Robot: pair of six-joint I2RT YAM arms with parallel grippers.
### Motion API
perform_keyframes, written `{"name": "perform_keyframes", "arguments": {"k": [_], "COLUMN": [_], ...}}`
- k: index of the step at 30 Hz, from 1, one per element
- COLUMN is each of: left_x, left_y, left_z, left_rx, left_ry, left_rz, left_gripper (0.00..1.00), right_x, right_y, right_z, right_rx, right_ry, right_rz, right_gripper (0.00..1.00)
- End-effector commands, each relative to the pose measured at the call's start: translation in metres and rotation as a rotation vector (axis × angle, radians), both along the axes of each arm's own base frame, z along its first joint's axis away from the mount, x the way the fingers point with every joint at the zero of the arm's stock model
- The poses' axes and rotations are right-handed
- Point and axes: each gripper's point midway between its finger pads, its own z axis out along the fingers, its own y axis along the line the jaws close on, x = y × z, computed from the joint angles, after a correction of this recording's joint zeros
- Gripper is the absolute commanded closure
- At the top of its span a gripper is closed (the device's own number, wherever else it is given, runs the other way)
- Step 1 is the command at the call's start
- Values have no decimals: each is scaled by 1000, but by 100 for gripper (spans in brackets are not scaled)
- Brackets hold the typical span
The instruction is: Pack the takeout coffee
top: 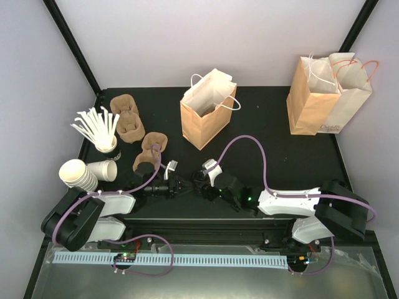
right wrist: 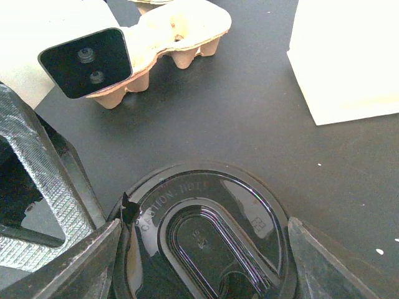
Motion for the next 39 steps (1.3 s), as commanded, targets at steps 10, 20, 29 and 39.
{"name": "perform_keyframes", "arguments": {"k": [10, 20, 29, 39], "left_x": [0, 9, 15, 14], "left_y": [33, 48, 55, 58], "left_z": [-13, 1, 8, 7], "left_rx": [209, 261, 310, 328], "left_ry": [33, 0, -20, -25], "left_rz": [94, 126, 128, 127], "left_gripper": [65, 55, 53, 40], "right_x": [-55, -58, -59, -60], "right_y": [-19, -16, -14, -11], "right_z": [-73, -76, -78, -79], "right_rx": [-150, -154, -158, -166], "right_ry": [290, 306, 316, 323], "right_rz": [83, 97, 102, 119], "right_gripper": [34, 34, 35, 35]}}
